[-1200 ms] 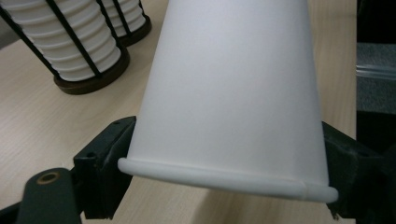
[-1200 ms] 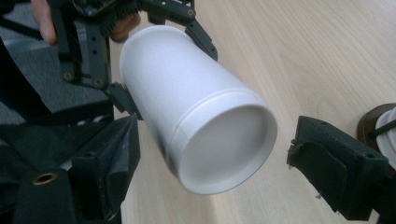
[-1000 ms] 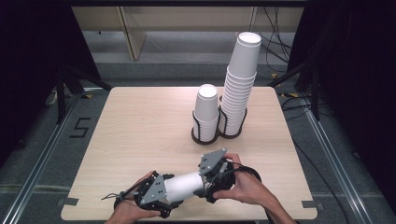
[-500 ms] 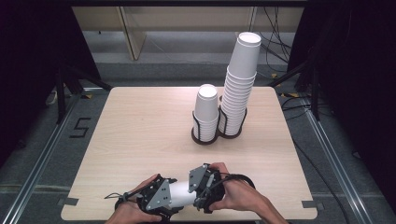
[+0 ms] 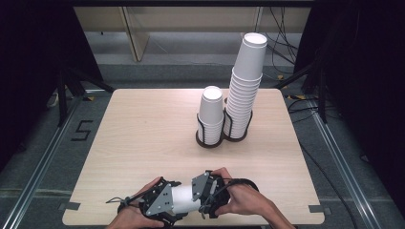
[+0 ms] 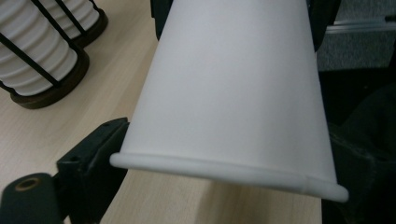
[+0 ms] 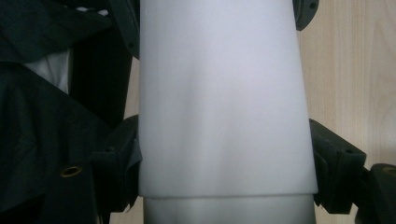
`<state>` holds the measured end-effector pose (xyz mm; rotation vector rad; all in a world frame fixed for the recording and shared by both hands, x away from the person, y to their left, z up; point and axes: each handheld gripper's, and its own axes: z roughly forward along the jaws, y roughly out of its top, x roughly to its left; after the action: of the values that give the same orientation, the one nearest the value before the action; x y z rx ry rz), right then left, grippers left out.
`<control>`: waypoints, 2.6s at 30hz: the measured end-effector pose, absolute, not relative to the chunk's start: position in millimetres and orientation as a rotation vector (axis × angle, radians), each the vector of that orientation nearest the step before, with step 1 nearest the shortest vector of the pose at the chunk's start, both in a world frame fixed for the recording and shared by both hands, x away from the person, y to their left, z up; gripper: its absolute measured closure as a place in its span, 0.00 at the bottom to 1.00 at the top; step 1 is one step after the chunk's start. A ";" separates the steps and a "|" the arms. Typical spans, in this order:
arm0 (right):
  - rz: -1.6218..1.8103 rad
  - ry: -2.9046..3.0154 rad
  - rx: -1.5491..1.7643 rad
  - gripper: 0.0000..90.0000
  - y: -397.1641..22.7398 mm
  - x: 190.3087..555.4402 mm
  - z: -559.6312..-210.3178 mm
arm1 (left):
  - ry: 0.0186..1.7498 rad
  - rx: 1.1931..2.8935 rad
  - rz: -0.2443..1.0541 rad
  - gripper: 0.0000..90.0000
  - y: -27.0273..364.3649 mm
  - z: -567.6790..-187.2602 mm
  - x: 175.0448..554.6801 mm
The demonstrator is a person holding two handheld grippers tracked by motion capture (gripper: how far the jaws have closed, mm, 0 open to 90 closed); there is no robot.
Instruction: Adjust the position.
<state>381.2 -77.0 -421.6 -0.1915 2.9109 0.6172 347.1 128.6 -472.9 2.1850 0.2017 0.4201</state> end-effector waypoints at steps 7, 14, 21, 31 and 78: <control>0.854 2.927 -0.055 0.28 -96.9 390.7 -414.2 | 0.291 1.969 0.371 0.07 140.1 -469.9 354.0; 1.091 2.894 -0.060 0.28 -108.8 402.1 -411.9 | 0.363 1.798 0.290 0.05 144.3 -467.6 356.5; 1.220 2.887 -0.046 0.27 -112.4 405.2 -411.7 | 0.383 1.764 0.287 0.04 145.2 -466.5 355.9; 1.284 2.893 -0.039 0.27 -108.9 404.2 -414.7 | 0.390 1.690 0.277 0.02 143.3 -464.2 353.7; 0.723 2.825 -0.115 0.22 -78.0 382.1 -422.1 | 0.421 1.915 0.250 0.15 137.3 -457.4 351.8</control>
<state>382.1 -78.0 -422.1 -0.1152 2.8253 0.7235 351.8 137.3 -457.4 1.9148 0.4214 0.2496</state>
